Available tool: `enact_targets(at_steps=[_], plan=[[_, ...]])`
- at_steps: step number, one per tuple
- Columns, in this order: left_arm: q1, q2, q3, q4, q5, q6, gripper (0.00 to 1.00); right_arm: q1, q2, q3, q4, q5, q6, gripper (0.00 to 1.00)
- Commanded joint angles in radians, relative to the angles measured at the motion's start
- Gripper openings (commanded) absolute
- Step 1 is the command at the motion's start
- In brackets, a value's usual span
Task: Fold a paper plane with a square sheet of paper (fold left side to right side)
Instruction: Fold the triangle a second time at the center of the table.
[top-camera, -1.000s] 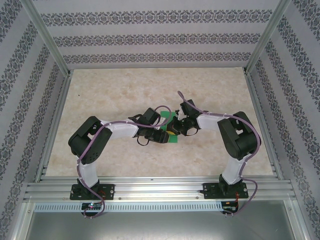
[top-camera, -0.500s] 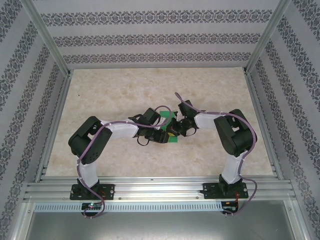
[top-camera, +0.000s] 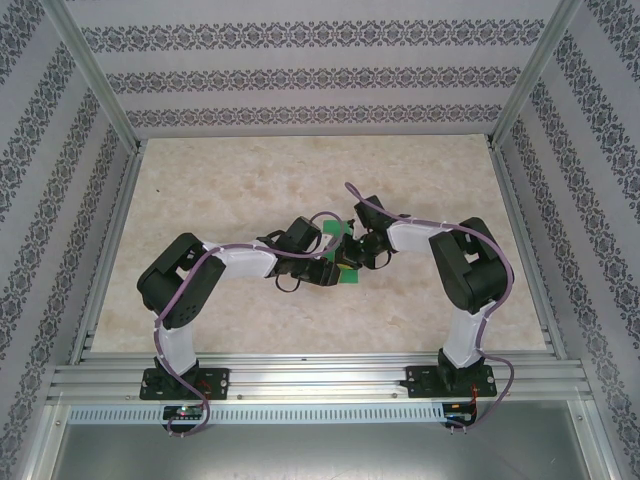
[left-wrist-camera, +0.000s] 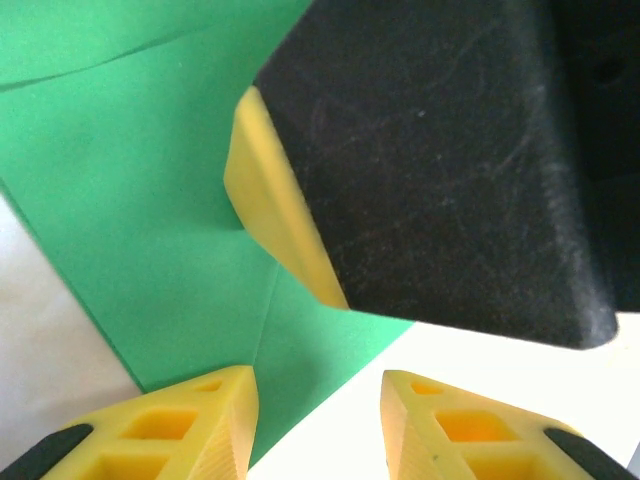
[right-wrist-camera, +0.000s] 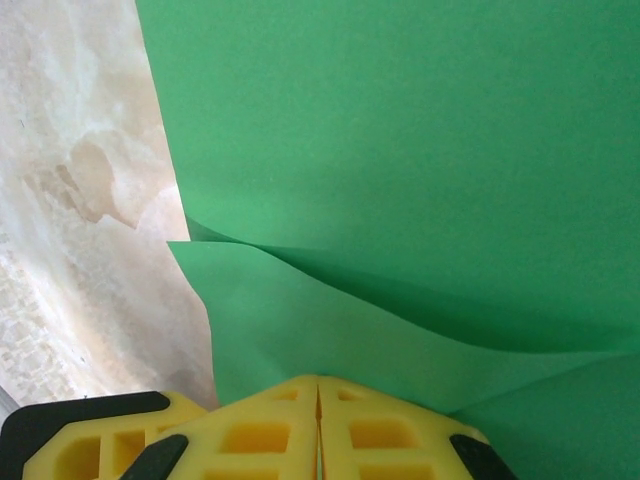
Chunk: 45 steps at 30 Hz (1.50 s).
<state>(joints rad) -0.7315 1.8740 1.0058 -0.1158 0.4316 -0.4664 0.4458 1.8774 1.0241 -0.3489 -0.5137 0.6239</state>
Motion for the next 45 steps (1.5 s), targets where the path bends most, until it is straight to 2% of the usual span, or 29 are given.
enact_targets(at_steps=[1, 16, 23, 34, 40, 45], plan=[[-0.017, 0.059, -0.050, -0.107, -0.036, -0.020, 0.40, -0.060, 0.015, 0.010, -0.030, 0.184, -0.041, 0.10], [-0.023, 0.065, -0.053, -0.101, -0.035, -0.026, 0.40, -0.155, 0.023, 0.039, -0.053, 0.169, -0.094, 0.10], [-0.023, 0.054, -0.041, -0.098, -0.025, -0.030, 0.40, -0.167, 0.029, 0.033, -0.043, 0.145, -0.097, 0.10], [-0.022, -0.005, 0.204, -0.200, 0.020, 0.010, 0.44, -0.157, 0.062, 0.017, -0.026, 0.131, -0.089, 0.10], [-0.022, 0.094, 0.351, -0.280, 0.042, 0.068, 0.43, -0.155, 0.060, 0.018, -0.032, 0.127, -0.093, 0.10], [-0.022, 0.162, 0.394, -0.276, 0.051, 0.077, 0.42, -0.156, 0.064, 0.014, -0.031, 0.127, -0.092, 0.10]])
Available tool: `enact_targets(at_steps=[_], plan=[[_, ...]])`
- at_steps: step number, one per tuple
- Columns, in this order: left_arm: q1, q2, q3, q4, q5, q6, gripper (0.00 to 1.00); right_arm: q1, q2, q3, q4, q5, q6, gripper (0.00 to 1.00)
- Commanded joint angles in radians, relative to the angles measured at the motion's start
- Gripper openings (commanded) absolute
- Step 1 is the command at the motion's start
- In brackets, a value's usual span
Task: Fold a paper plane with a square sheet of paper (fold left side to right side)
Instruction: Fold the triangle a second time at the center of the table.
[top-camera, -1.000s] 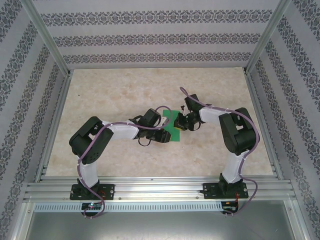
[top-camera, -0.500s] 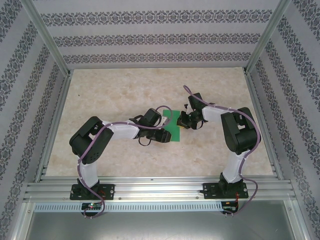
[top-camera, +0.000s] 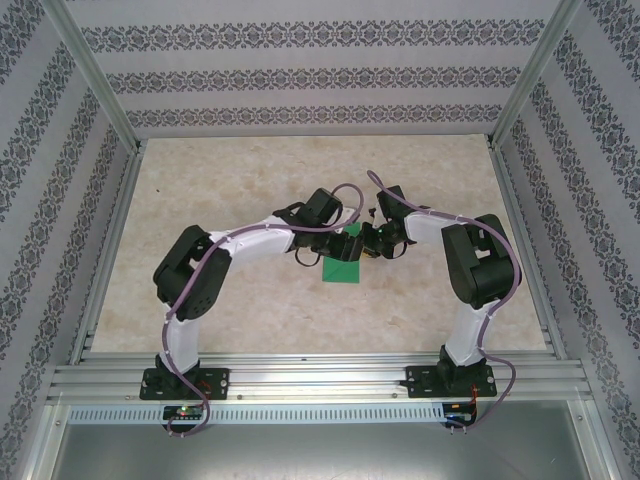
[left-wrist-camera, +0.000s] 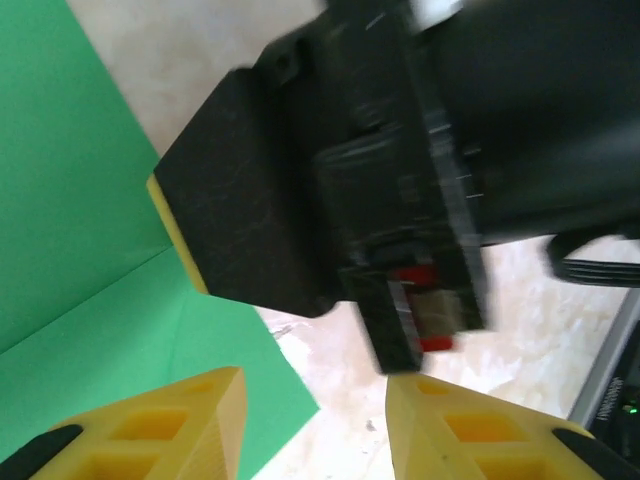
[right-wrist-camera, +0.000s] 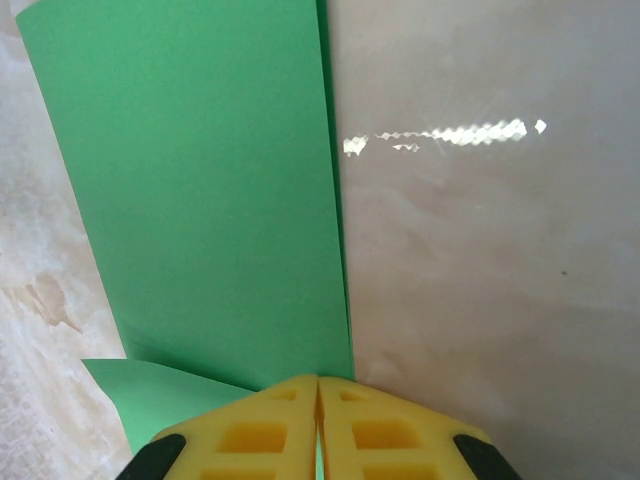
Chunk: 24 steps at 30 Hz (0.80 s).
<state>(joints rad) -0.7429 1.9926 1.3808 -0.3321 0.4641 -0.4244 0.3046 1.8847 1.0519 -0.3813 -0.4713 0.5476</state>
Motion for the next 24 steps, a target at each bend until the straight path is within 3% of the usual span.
enact_targets(at_steps=[1, 13, 24], plan=[[-0.010, 0.054, 0.027, -0.059, 0.020, 0.036, 0.42, -0.015, 0.057, -0.012, 0.001, 0.083, -0.015, 0.10], [-0.010, 0.103, -0.009, -0.058, -0.016, 0.034, 0.41, -0.015, 0.057, -0.010, -0.009, 0.088, -0.020, 0.10], [-0.013, -0.026, -0.241, -0.018, -0.001, 0.010, 0.40, -0.014, 0.065, -0.004, -0.017, 0.095, -0.026, 0.10]])
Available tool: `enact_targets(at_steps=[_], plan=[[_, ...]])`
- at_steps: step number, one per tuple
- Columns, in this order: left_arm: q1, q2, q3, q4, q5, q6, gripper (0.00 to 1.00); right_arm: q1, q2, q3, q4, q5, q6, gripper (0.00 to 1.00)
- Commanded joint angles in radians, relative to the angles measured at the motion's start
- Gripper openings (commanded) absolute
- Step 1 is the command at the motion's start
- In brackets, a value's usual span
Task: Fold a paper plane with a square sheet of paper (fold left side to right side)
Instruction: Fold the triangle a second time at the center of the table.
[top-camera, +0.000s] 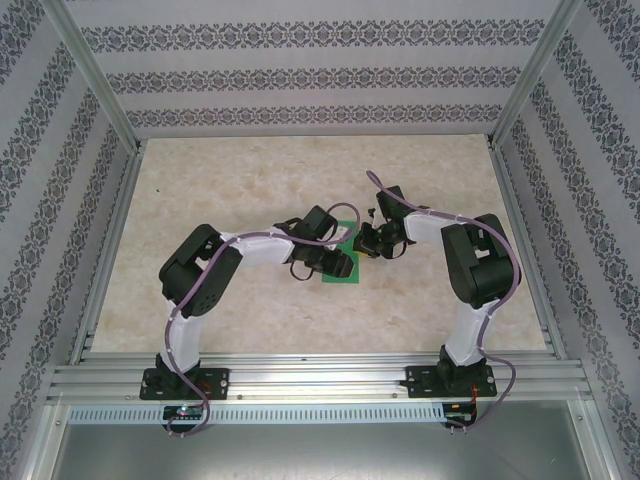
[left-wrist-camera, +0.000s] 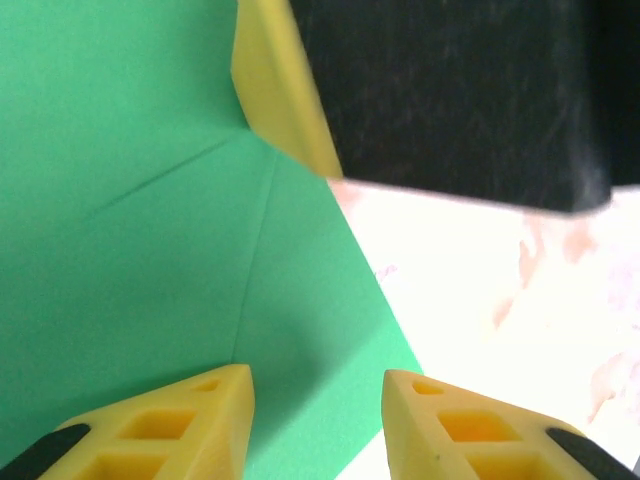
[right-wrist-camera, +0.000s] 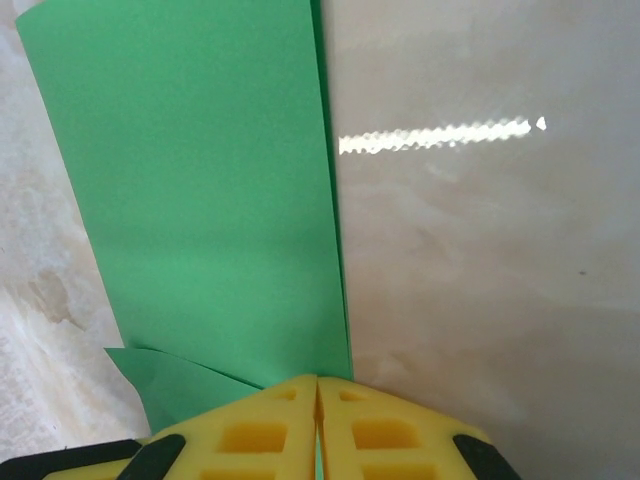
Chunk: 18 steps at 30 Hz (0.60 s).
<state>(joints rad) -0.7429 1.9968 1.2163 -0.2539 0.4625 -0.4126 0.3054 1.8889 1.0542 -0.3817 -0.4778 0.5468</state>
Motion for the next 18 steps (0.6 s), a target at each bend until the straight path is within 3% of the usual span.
enact_targets(at_steps=[1, 9, 18], plan=[[-0.014, -0.046, -0.101, -0.095, 0.003, -0.003, 0.40, -0.015, 0.061, -0.006, -0.017, 0.102, -0.024, 0.10], [-0.016, -0.131, -0.217, -0.093, -0.026, -0.018, 0.40, -0.014, 0.062, 0.000, -0.021, 0.102, -0.024, 0.10], [0.013, -0.239, -0.187, -0.107, -0.011, -0.035, 0.43, -0.011, 0.002, 0.018, -0.011, 0.063, -0.032, 0.11]])
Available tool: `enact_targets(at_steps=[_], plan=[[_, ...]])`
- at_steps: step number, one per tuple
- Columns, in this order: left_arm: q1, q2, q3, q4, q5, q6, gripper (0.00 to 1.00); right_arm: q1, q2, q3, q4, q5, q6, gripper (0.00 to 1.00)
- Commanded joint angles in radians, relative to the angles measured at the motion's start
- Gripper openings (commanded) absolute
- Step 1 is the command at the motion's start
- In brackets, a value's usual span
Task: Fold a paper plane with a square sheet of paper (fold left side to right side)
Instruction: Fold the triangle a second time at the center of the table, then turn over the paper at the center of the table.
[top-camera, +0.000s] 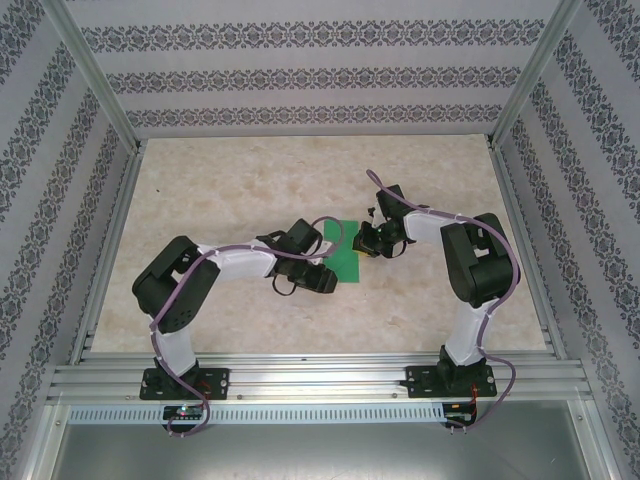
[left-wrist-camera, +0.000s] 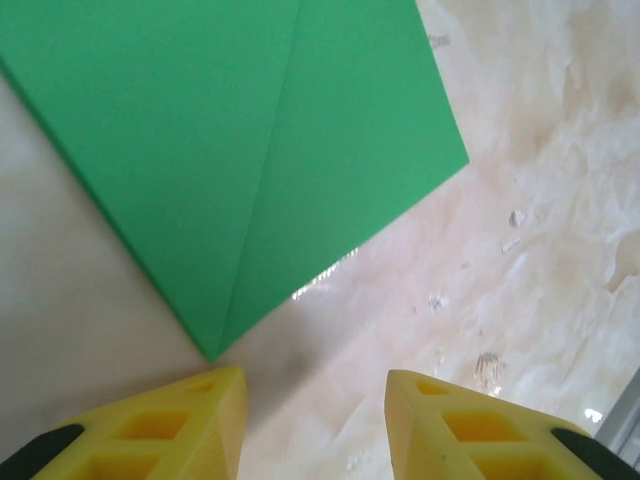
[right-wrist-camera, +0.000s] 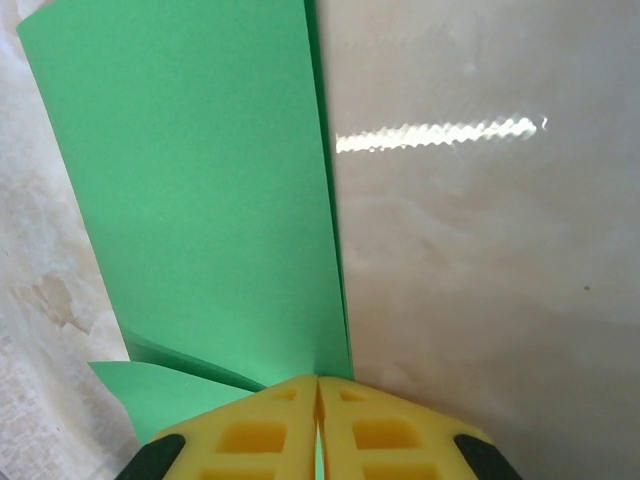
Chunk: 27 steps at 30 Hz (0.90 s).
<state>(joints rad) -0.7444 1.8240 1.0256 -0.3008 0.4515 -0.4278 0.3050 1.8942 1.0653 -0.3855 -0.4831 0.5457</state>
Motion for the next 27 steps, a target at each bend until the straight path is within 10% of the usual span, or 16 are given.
enact_targets(at_steps=[1, 17, 27], plan=[[0.024, -0.084, 0.007, -0.058, 0.002, -0.023, 0.44, -0.012, -0.020, 0.012, -0.007, 0.061, -0.033, 0.11], [0.150, 0.047, 0.131, 0.132, 0.090, -0.105, 0.56, -0.084, -0.434, -0.110, -0.024, 0.047, -0.095, 0.49], [0.150, 0.174, 0.235, 0.143, 0.130, -0.112, 0.51, -0.086, -0.511, -0.235, 0.035, -0.003, -0.066, 0.51]])
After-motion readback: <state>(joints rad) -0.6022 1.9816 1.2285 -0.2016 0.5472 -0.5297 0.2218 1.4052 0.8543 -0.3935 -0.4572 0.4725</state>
